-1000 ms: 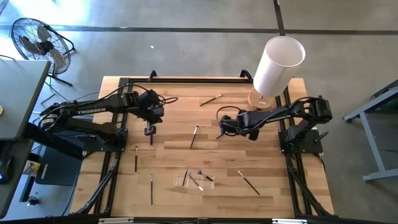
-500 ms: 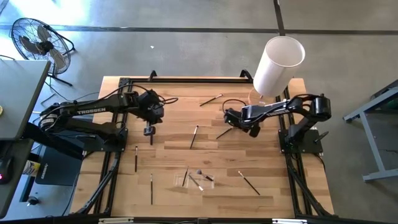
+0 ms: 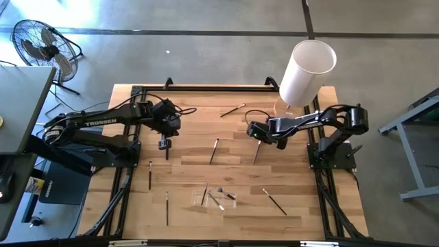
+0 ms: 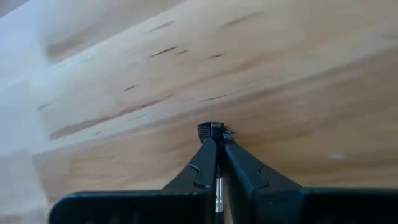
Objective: Put items in baskets/containers
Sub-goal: Put the black brow brush into the transparent organizer
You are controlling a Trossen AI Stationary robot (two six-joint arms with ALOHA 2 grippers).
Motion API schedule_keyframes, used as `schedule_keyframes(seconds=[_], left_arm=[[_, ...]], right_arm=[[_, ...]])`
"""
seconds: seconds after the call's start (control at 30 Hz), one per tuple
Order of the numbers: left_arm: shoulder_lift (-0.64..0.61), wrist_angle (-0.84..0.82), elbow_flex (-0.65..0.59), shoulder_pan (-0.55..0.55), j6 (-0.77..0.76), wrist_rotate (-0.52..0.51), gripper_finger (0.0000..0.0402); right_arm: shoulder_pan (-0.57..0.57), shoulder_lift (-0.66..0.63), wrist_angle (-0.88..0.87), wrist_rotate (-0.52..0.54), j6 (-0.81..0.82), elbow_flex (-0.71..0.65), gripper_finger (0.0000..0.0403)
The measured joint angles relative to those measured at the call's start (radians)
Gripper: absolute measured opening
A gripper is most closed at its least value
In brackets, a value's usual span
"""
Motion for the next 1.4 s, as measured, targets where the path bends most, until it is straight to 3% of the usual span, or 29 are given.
schedule_keyframes(seconds=[0.17,0.37,0.53,0.73,0.83,1.0,1.4], left_arm=[[0.000,0.009,0.000,0.000,-0.001,0.000,0.0000],[0.000,0.014,0.000,0.000,-0.025,-0.006,0.0000],[0.000,0.013,0.000,0.000,-0.080,-0.006,0.0000],[0.000,0.008,0.000,0.000,-0.203,-0.003,0.0000],[0.000,0.007,0.000,-0.005,-0.263,-0.001,0.0000],[0.000,0.006,0.000,-0.075,-0.505,-0.003,0.0000],[0.003,0.008,0.000,-0.455,-0.977,-0.195,0.0000]], right_arm=[[0.043,-0.024,0.084,0.029,-0.163,-0.006,0.0009],[0.140,-0.148,0.155,0.121,-0.377,-0.005,0.0001],[0.293,-0.262,0.280,0.339,-0.652,-0.005,0.0001],[0.507,-0.340,0.645,0.553,-1.123,-0.005,0.0001],[0.591,-0.337,0.815,0.528,-1.279,-0.003,0.0000],[0.686,-0.259,1.045,0.463,-1.371,-0.003,0.0000],[0.789,0.067,1.522,0.406,-1.508,-0.003,0.0000]])
